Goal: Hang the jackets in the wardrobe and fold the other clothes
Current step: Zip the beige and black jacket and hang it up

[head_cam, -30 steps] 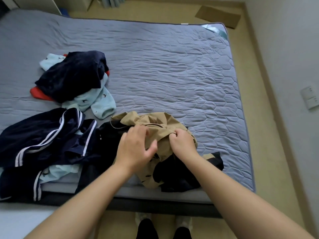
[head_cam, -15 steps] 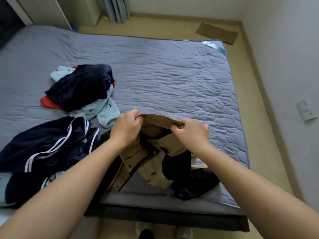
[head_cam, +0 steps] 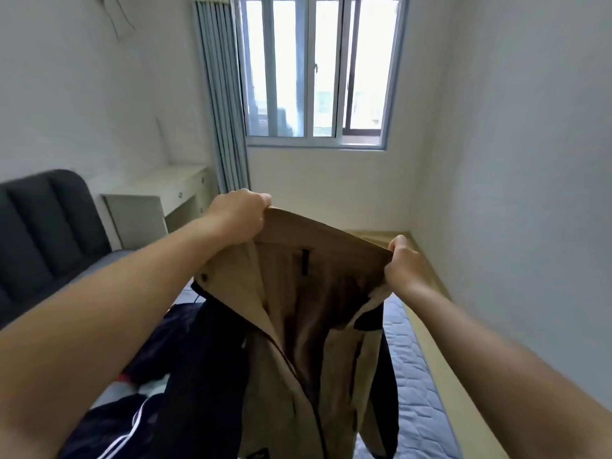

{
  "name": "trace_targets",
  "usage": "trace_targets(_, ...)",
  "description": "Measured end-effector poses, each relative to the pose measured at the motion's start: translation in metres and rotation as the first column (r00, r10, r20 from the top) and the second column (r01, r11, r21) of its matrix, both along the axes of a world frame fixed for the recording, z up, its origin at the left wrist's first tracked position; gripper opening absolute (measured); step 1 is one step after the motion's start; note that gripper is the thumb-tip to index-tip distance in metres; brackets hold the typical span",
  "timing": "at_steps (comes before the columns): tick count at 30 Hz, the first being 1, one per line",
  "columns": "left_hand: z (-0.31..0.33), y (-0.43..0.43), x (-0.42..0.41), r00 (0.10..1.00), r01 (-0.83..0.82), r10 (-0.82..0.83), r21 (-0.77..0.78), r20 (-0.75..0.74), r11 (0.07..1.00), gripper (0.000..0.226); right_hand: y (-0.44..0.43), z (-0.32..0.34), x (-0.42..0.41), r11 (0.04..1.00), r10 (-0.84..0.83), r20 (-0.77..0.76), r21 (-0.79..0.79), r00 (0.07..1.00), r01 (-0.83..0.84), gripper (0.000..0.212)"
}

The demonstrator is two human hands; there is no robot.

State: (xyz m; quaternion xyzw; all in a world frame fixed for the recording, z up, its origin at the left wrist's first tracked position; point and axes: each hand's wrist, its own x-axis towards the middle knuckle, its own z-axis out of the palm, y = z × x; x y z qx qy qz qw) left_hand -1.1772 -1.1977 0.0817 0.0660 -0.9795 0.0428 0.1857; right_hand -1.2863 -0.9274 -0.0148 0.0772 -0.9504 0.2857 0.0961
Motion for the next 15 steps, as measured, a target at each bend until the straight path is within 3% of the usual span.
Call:
trace_targets(3,0.047,-0.007,0.012,0.993,-0.058,0.033,-0.238,-0.109,0.969,0.018,0.004,0.067,-0.002,0.998,0.031,-0.232,0.056,0.972,-0.019,0.029)
trace_targets(6,0.119,-0.027,0.024,0.935,-0.158,0.014,-0.38,-0.354,0.911,0.016,0.005,0.168,-0.015,0.973,0.098,-0.431,0.232,0.897,0.005,0.022)
trace_targets(8,0.149,-0.043,0.034,0.907,-0.219,0.067,-0.329,-0.417,0.919,0.019,0.011,0.217,-0.018,0.943,0.1,-0.407,0.329,0.908,0.044,0.016)
trace_targets(11,0.135,-0.042,0.044,0.927,-0.303,0.265,-0.115,-0.266,0.946,0.023,0.023,0.217,-0.009,0.922,0.053,-0.321,0.38,0.946,0.078,0.024)
trace_targets(13,0.121,-0.039,0.041,0.924,-0.313,0.313,0.036,-0.221,0.949,0.023,0.027,0.204,-0.005,0.907,0.09,-0.379,0.414,0.921,0.082,0.028)
trace_targets(15,0.128,-0.04,0.039,0.899,-0.314,0.332,0.108,-0.286,0.943,0.022,0.031,0.215,-0.005,0.888,0.136,-0.508,0.443,0.851,0.123,0.022)
